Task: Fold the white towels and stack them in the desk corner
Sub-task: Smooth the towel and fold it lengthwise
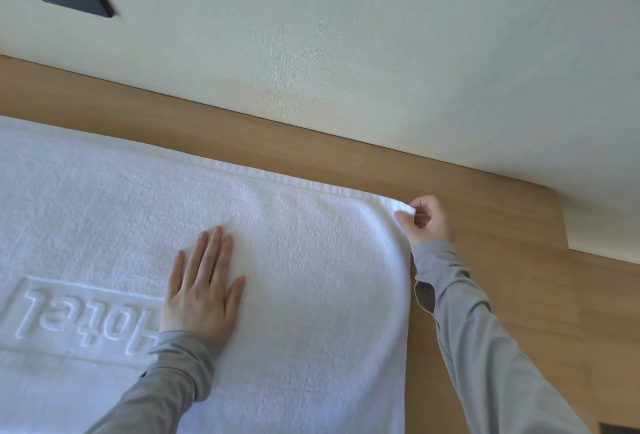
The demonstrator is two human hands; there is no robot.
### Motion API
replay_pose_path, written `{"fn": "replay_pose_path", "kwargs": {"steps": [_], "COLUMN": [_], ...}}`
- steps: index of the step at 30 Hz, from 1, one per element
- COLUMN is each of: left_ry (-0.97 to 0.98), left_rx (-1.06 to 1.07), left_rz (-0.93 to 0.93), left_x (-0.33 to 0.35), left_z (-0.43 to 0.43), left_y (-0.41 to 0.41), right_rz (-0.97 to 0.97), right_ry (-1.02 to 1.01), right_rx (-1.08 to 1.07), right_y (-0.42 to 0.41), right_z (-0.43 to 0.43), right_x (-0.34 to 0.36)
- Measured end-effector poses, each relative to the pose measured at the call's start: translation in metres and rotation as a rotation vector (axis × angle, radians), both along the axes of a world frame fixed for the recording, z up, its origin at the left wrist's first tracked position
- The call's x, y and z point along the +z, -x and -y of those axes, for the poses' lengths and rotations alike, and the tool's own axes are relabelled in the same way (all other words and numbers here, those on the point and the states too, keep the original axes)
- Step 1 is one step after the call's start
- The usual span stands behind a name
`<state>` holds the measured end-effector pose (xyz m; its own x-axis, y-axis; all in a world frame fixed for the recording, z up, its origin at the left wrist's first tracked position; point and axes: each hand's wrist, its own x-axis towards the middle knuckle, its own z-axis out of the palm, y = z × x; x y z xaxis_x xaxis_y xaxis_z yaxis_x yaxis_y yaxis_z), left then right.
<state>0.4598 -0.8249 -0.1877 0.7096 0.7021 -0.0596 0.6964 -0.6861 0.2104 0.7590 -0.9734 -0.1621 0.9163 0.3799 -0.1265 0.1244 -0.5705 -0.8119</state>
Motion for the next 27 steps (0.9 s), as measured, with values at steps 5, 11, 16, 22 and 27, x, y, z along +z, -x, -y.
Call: {"fn": "replay_pose_path", "kwargs": {"steps": [5, 11, 16, 22, 27], "left_ry": [-0.006, -0.012, -0.013, -0.015, 0.001], "left_rx": [-0.007, -0.008, -0.006, -0.003, 0.006], "left_rz": [0.006, 0.017, 0.024, 0.035, 0.026], "left_x": [-0.002, -0.003, -0.005, -0.005, -0.004], "left_z": [-0.001, -0.001, -0.001, 0.000, 0.001], "left_y": [0.001, 0.002, 0.001, 0.000, 0.001], "right_rz": [0.025, 0.224, 0.661, 0.462, 0.264], "right_ry": [0.069, 0.352, 0.291, 0.536, 0.444], "right_rx": [0.042, 0.060, 0.511, 0.569, 0.301], "right_y": [-0.011, 0.000, 0.093, 0.080, 0.059], "right_z": [0.001, -0.005, -0.033, 0.018, 0.033], "right_x": [0.004, 0.007, 0.002, -0.027, -0.016]}}
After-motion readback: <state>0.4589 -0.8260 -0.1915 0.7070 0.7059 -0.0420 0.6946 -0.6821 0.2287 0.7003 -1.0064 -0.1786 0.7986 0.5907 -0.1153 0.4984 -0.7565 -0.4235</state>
